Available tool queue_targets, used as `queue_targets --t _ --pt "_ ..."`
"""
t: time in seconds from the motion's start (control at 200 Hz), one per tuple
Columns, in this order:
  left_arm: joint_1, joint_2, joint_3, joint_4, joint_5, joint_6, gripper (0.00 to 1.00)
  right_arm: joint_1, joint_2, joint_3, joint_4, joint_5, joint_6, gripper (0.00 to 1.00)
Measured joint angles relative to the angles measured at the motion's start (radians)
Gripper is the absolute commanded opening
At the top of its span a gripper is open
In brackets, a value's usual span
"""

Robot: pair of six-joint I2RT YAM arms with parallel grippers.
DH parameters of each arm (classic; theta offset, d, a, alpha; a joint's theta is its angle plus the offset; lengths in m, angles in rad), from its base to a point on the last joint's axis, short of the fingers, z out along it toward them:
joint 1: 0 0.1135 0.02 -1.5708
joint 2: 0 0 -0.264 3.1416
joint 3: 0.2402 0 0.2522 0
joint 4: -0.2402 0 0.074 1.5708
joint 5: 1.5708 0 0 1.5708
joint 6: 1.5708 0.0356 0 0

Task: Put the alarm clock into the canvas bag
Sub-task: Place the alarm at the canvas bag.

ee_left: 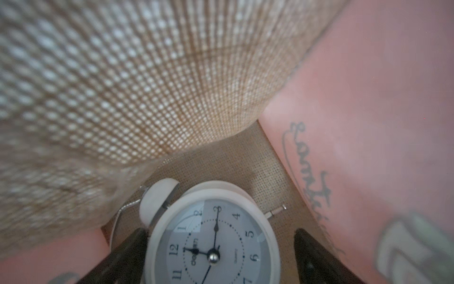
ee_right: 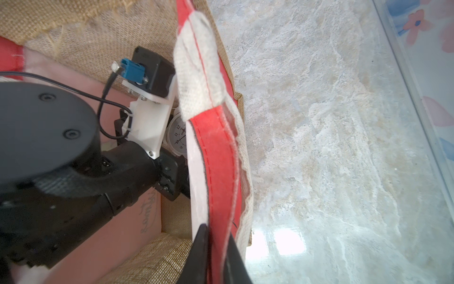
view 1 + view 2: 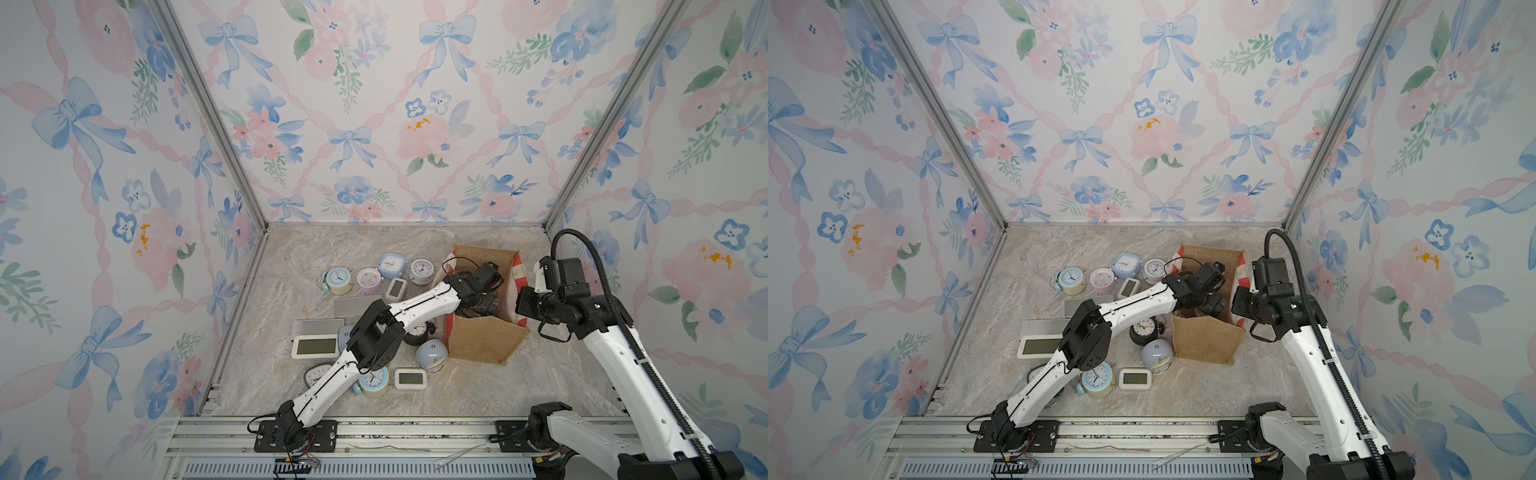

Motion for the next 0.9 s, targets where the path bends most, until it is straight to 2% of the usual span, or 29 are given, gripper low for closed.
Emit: queue_targets --t 0.295,0.575,0.9 --pt "0.0 -0.126 0.0 0.001 0.007 0.0 0.97 -0.002 0.0 0.0 0.0 0.0 -0.007 0.12" --pt "0.0 -0.239 -0.014 0.003 0.007 0.001 0.92 -0.013 0.0 0.0 0.0 0.0 -0.011 0.12" --pt "0.019 -0.433 -0.183 0.001 -0.033 0.001 0.91 -0.015 0.005 0.0 0.0 0.001 -0.019 0.12"
